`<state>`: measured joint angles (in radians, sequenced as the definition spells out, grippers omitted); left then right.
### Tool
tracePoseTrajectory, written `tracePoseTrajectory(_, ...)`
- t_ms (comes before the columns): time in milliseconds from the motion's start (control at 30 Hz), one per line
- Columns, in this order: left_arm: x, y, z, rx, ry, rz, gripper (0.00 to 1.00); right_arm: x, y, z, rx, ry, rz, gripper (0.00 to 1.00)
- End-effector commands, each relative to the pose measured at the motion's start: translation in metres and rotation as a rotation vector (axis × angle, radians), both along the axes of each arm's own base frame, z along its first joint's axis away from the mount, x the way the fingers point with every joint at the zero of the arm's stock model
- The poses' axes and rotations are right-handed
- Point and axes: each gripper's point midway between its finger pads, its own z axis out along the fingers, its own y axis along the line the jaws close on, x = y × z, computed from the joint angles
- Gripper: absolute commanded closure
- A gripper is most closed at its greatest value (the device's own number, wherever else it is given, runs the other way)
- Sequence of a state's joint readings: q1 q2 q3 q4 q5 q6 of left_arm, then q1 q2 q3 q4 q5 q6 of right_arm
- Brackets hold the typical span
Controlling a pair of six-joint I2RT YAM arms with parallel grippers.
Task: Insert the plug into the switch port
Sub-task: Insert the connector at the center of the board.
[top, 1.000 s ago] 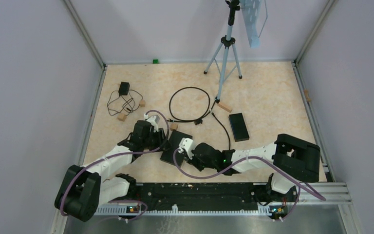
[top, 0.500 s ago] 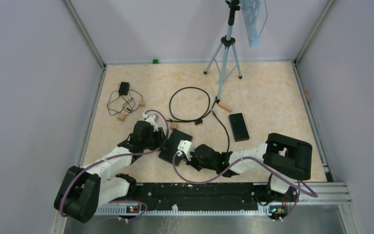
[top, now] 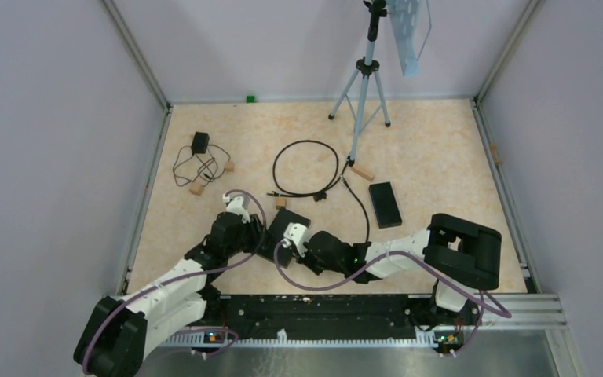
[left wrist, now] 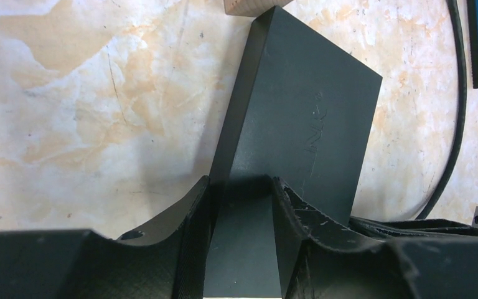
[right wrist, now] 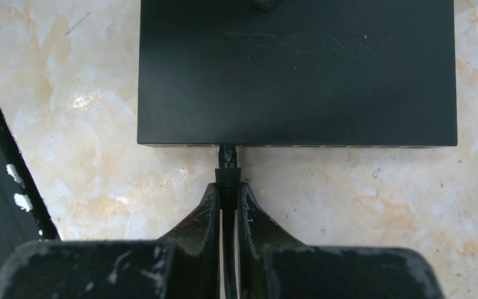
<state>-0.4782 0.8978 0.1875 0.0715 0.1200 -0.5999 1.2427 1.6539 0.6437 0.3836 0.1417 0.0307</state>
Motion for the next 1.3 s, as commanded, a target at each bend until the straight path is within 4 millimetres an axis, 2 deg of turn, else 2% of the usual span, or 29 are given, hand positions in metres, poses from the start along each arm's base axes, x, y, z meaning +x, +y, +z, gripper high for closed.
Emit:
tracePoseTrajectory(0,-0.093,-0.033,-0.025,-0.145,0.341,-0.247,0.56,0.026,0.057,0.076,0.302,-0.101,-0.019,1.00)
tracePoseTrajectory(300,-0.104,-0.050,-0.021,-0.155,0.339,-0.346,0.53,0.037,0.092,0.121,0.421,-0.120,-0.029,1.00)
tracePoseTrajectory(433,-0.105,-0.053,-0.022,-0.141,0.334,-0.345,0.53,0.040,0.097,0.128,0.440,-0.127,-0.034,1.00)
tracePoseTrajectory(567,-0.086,-0.034,-0.029,-0.023,0.309,-0.205,0.51,0.031,0.085,0.112,0.378,-0.159,0.025,1.00)
tracePoseTrajectory(733,-0.049,-0.006,-0.014,0.107,0.237,0.029,0.38,0.011,0.047,0.067,0.250,-0.172,0.113,1.00)
tracePoseTrajectory(867,-0.025,0.004,0.003,0.161,0.201,0.147,0.33,0.001,0.024,0.044,0.208,-0.135,0.115,1.00)
tracePoseTrajectory(933,-0.016,0.006,0.008,0.181,0.196,0.172,0.30,-0.003,0.023,0.041,0.201,-0.119,0.127,1.00)
tracePoseTrajectory(1100,0.003,0.015,0.020,0.238,0.184,0.214,0.23,-0.006,0.028,0.042,0.163,-0.060,0.134,0.75)
tracePoseTrajectory(1267,0.021,0.028,0.049,0.272,0.118,0.250,0.17,0.005,0.010,0.049,0.127,0.008,0.055,0.66)
